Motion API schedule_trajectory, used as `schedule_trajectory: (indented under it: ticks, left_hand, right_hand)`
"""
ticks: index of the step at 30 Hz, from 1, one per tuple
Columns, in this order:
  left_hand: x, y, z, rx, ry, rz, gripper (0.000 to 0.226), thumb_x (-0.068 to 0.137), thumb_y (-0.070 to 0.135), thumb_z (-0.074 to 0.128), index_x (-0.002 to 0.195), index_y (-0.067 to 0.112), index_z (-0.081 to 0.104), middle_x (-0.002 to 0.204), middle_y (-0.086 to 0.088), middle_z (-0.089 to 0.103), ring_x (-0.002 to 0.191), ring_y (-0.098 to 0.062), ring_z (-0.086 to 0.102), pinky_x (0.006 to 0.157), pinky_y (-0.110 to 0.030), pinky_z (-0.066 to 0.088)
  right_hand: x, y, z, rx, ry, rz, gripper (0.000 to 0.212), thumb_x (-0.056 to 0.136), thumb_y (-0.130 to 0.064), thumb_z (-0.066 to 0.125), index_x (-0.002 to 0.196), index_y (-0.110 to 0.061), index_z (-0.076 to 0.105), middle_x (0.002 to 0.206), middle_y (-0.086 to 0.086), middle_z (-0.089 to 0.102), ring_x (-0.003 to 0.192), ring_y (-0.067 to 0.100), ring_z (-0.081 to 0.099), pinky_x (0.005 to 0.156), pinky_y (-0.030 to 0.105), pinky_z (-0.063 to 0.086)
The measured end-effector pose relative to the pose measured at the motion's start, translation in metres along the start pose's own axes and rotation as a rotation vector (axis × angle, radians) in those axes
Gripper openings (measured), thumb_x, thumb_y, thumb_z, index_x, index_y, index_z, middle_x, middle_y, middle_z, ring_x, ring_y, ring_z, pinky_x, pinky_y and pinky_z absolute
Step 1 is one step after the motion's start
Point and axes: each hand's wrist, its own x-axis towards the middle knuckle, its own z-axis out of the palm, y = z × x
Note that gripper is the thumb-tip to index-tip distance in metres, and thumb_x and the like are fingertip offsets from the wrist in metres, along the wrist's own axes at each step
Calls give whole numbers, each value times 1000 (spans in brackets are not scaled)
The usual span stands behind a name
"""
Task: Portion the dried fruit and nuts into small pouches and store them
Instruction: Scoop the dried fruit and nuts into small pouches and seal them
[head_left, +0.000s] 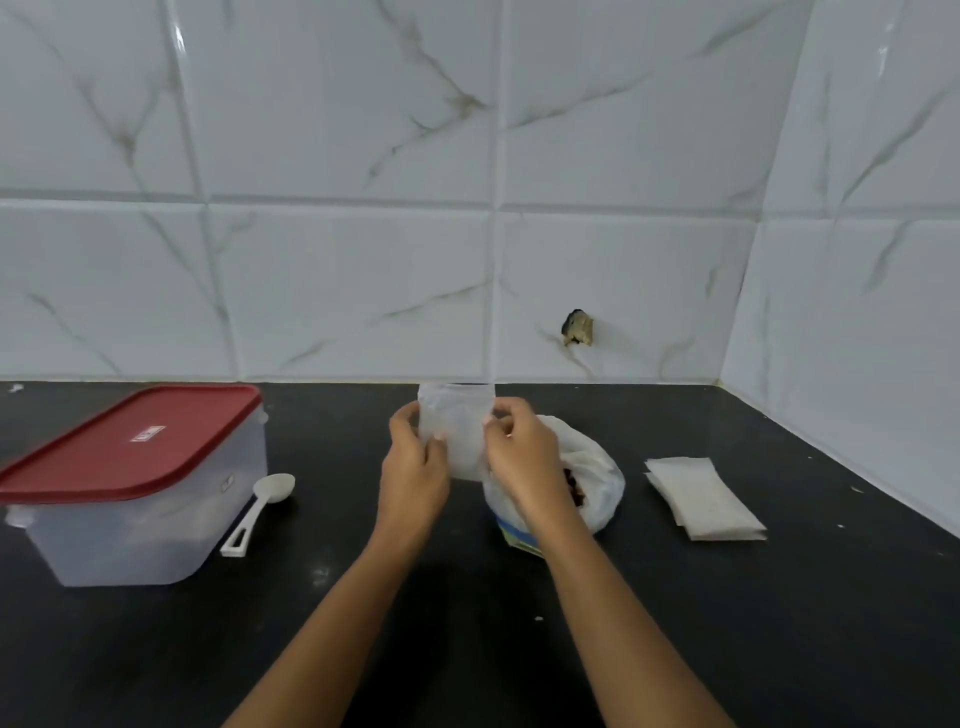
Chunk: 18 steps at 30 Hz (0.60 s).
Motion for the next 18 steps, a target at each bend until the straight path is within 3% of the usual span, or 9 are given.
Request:
schedule_trajectory:
  ticks: [2,5,8,12,18]
  left_hand:
    - [2,-16,-6,-71,19,-96,42,96,9,39,136,16,30,113,2,49,97,-16,54,88,-44,52]
    - [3,-33,-5,-213,43,-295,37,93,4,38,129,15,34,105,-3,54,96,-24,59,84,-44,54]
    - [4,-41,-1,-192,50,-318,39,94,4,38,132,13,33,106,-3,54,92,-20,59,78,-38,53]
    - [2,-43,-2,-110,10,-278,43,95,4,37,136,13,30,104,1,49,81,-8,53,71,-27,49]
    - [-4,-42,-3,-61,-42,-251,44,96,6,37,139,14,26,115,-3,49,98,-16,52,79,-30,45]
  right_hand:
    - [-4,5,17,-341,9,-116,26,95,-17,38,118,-14,51,107,3,60,100,20,56,81,28,42]
    - [-11,17,27,-783,26,-292,29,94,-21,40,119,-19,54,122,-1,56,119,24,44,98,41,24]
    - [-14,25,25,-877,-62,-279,30,94,-22,40,120,-21,56,135,-3,47,132,27,30,106,50,12]
    - [-13,34,22,-919,-166,-207,31,96,-21,38,123,-25,54,149,-8,28,139,25,16,107,53,16]
    - [-18,39,17,-926,-198,-170,31,95,-16,41,123,-21,53,151,-7,22,141,25,12,108,52,20]
